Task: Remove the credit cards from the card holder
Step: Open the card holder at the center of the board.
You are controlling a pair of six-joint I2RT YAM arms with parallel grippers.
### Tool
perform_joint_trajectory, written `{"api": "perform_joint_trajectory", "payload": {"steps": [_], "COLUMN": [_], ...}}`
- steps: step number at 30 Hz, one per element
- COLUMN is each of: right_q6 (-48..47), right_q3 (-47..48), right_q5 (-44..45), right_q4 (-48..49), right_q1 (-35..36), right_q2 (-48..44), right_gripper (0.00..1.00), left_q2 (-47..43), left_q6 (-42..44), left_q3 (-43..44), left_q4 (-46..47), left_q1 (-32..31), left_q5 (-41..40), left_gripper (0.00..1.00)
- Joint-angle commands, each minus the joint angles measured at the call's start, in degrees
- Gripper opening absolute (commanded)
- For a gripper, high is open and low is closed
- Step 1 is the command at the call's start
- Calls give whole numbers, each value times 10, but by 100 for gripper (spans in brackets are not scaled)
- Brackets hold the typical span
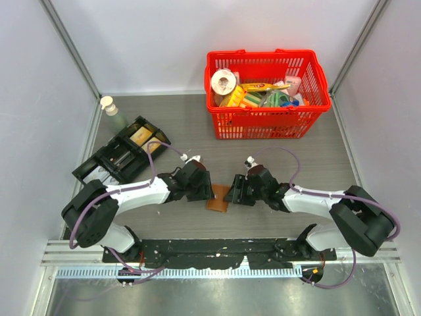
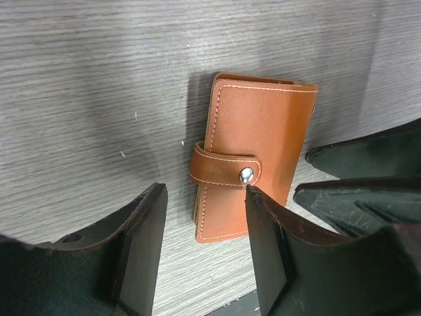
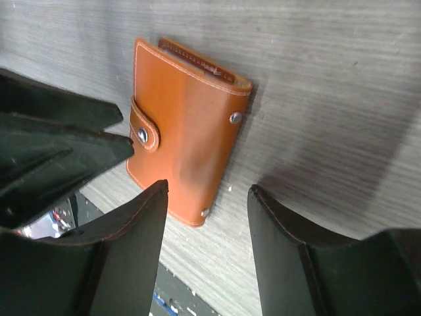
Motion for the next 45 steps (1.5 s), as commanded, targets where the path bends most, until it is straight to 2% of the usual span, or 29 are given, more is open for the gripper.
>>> {"api": "perform_joint_trajectory", "payload": {"steps": [1,5,13,19,23,30,33,35,39,42,45], "right_q6": [60,78,80,74,64,42,43,42,39,46,53], "right_q3": [-15,-32,-50,-61,-52,16,26,28,29,30,36], "right_q5": [30,41,38,15,4,98,112,111,113,121,164], "right_q4": [62,68,95,130,131,-5,-16,-13,-9,-16,-34], "right_q1": [0,1,1,2,7,66,82,86,95,101,108], "right_q2": [27,47,85,113,134,165,173,171,143,110,82], "right_gripper": [55,55,52,46,47,47,38,22,1,1,1], "left_q2": [14,30,47,56,72,90,84,76,56,31,-1], "left_q6": [-17,-40,-67,-86,-89,-87,-80,-71,-52,-35,-23], "left_q3": [-11,-34,-72,-93,-92,-88,-87,-81,-66,-49,-13], "left_q4": [28,59,102,137,144,144,135,118,67,34,-20], "left_q1": [-9,-17,-20,-21,-21,-21,-21,-21,-21,-23,-46], "left_q5": [11,13,38,45,52,46,35,23,-15,-31,-78], "left_gripper": [53,46,15,11,11,10,9,9,11,22,34]}}
